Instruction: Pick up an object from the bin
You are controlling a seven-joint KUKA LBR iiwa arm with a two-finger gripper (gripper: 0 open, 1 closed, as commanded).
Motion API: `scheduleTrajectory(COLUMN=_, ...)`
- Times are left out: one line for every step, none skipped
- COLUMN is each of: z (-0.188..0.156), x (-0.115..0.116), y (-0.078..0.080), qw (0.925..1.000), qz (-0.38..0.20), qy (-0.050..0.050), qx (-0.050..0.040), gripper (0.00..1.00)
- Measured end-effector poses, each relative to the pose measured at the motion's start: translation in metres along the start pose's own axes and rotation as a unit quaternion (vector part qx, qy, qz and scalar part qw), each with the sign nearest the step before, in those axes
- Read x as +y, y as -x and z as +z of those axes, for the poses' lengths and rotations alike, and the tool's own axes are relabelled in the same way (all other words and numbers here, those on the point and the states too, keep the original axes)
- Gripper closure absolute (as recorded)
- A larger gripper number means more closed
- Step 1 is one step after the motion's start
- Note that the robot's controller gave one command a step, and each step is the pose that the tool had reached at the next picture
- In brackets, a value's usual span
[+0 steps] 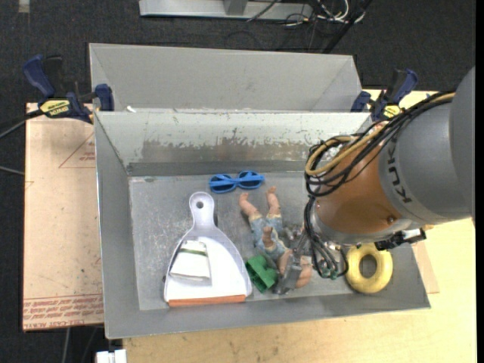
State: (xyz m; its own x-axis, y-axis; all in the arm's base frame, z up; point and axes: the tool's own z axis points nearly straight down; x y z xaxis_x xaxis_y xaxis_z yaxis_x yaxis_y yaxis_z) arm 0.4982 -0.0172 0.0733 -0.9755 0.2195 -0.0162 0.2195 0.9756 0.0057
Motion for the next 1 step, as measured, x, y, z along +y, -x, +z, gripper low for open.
scheduleTrajectory(z=0.0000, x=0.0000, y=0.0000, qw=1.0000, qz=0.000, qy=0.000, qx=0.0000, gripper=1.00)
